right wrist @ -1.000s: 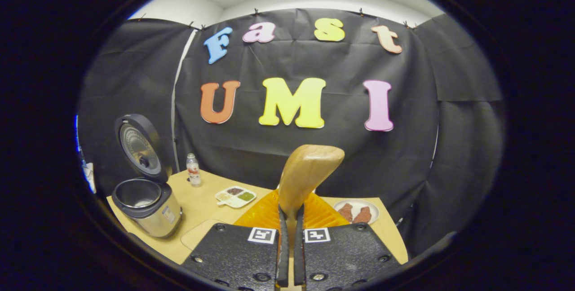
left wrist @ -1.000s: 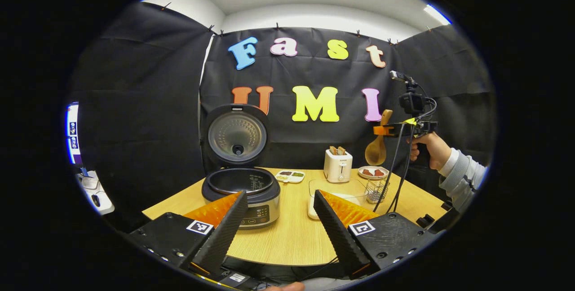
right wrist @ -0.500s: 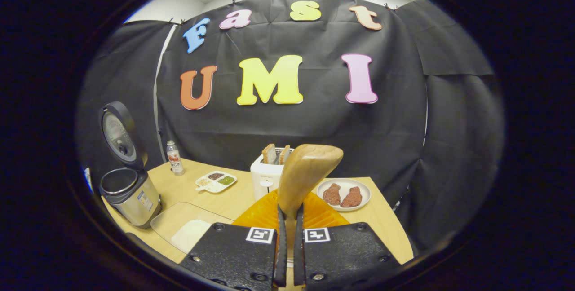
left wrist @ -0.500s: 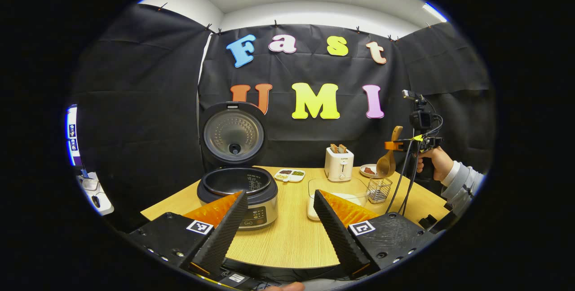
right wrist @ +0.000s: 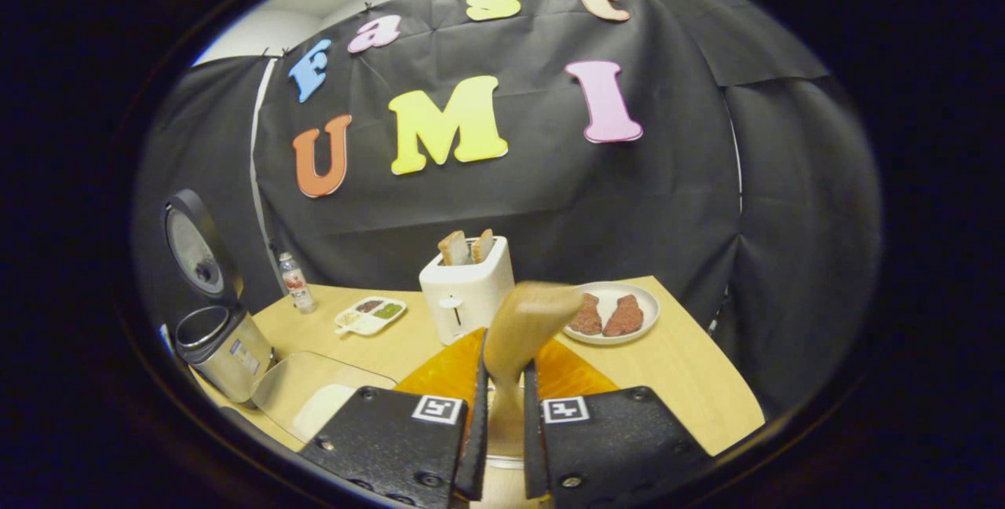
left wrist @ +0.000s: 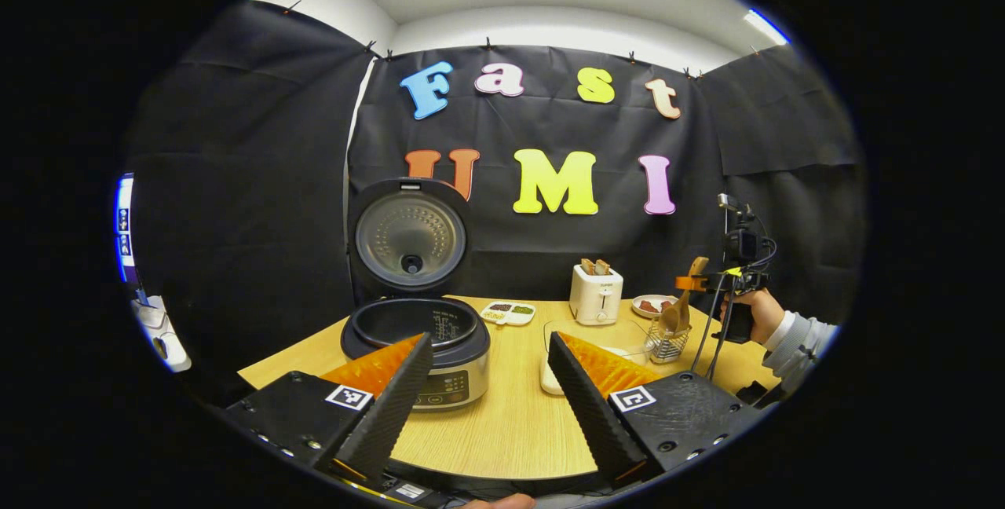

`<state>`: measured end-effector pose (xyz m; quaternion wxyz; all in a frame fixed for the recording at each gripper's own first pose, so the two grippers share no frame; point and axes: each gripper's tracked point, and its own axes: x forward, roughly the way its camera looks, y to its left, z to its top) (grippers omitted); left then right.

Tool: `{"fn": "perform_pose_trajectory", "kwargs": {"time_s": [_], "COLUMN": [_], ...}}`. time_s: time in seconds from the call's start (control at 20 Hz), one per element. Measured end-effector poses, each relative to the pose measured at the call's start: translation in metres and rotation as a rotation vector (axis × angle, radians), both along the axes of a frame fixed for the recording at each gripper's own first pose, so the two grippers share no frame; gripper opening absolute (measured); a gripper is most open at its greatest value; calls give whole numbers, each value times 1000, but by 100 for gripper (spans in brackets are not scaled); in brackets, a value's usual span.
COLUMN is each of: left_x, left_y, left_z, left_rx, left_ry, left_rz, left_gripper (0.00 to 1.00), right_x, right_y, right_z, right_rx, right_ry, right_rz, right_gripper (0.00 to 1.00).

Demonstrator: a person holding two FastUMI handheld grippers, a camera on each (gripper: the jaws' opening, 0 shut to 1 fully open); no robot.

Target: Close the left gripper, press the button to open the rice cooker; take a wooden spoon from the chopstick holder with the right hand, scoop a spoonful of rice and pour it into the rice cooker, then put the wooden spoon back into the chopstick holder.

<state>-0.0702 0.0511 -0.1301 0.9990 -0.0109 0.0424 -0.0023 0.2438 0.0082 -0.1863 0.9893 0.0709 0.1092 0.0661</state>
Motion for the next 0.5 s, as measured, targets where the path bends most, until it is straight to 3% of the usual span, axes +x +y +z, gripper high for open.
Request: {"fn": "perform_pose_trajectory", "kwargs": {"time_s": [0.1,0.2,0.35,0.5], "left_x": [5,12,25,41], "left_y": [3,9,17,31], "left_z": [3,0,3,7], "left_rx": [5,-4,-26,-24], "left_ry": [-8,-2,5,6], "left_rz": [6,15,22,33], "left_gripper": [94,94,94,94], "right_x": [0,-3,-15,-36], "right_y": [-7,-16,-22,-27], "right_z": [9,20,39,62], "right_rx": [-4,-32,-75,-94], "right_ry": [-27,-52,-89,-127], "right_rz": [-21,-50,-68,-95], "right_gripper": [53,58,86,87]}}
